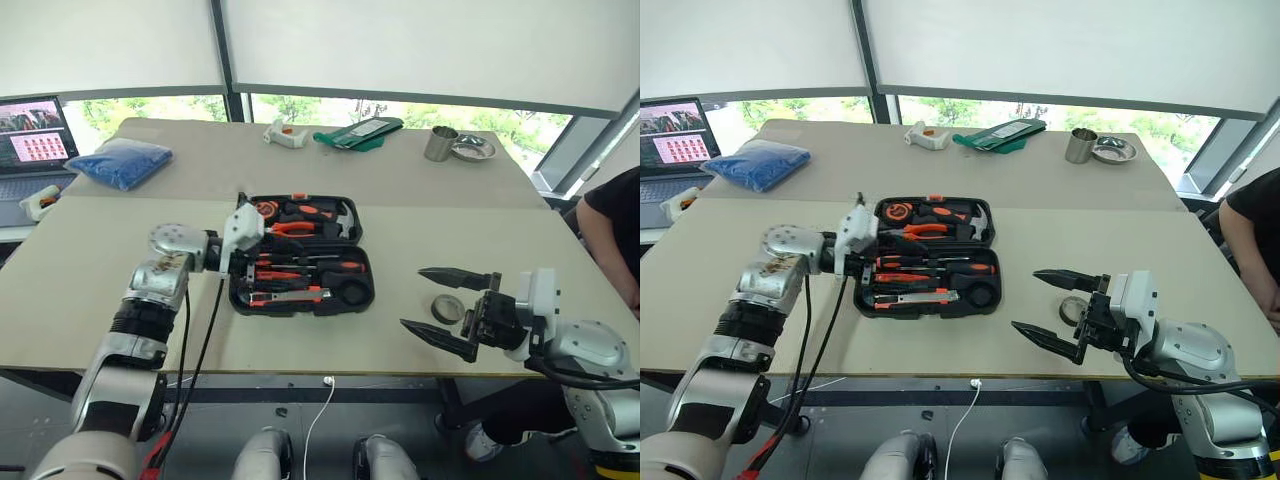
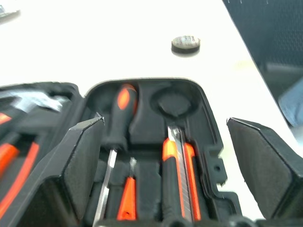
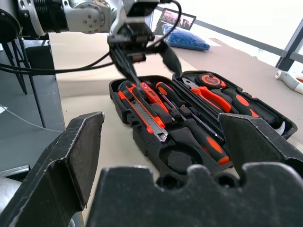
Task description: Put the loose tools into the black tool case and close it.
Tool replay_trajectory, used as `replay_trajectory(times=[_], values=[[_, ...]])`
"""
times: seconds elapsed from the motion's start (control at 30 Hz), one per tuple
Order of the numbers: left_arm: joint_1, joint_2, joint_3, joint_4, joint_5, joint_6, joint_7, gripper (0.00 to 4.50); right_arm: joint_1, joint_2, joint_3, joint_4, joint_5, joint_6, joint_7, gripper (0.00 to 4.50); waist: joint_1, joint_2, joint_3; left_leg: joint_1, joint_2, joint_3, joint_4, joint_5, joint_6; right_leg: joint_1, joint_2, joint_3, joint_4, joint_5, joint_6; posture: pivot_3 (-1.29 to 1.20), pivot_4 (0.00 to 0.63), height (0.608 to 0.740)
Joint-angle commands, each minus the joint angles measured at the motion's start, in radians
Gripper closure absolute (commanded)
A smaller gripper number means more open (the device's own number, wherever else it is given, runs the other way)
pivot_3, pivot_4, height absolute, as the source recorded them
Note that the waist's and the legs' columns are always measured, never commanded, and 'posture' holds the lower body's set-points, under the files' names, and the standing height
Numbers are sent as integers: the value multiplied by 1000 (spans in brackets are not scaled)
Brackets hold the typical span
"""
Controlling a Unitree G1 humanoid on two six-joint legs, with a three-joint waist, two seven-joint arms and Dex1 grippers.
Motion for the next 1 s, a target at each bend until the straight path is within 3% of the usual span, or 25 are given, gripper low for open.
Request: replay_trajectory(times=[0.03,0.2,0.3,0.67,0.83,1.0], values=[[55,32,3,-4,16,-93,-24,1628,-5,11,-4,-17,-2,-11,-10,0,-3,0,0,0,0,0,0,0,0,1,0,0,0,0,0,0,150,740],[99,-3,-11,72,83,-201,82,3548,-8,31,2,3,-10,-18,-13,0,5,0,0,0,0,-1,1,0,0,0,0,-1,0,0,0,0,150,740],[102,-38,-23,121,124,-237,151,4468,-7,41,4,14,-14,-20,-12,0,13,0,0,0,0,-2,3,0,0,-2,-1,-1,-1,0,0,0,150,740],[142,-45,-119,127,204,-210,156,4468,23,51,-2,-4,-13,-11,-21,0,22,4,-2,4,0,-2,3,-1,0,2,-1,-1,-1,0,0,0,150,740],[143,-57,-218,160,336,-196,231,4468,27,53,3,-2,-9,-2,-34,0,26,13,-8,9,-1,-2,3,-2,2,10,-2,-2,-4,-1,1,0,150,740],[147,-113,-189,176,295,-173,266,4468,5,70,13,3,-4,8,-58,0,35,26,-21,18,-1,-2,-4,-3,3,19,-2,-2,-15,-1,2,0,150,740]])
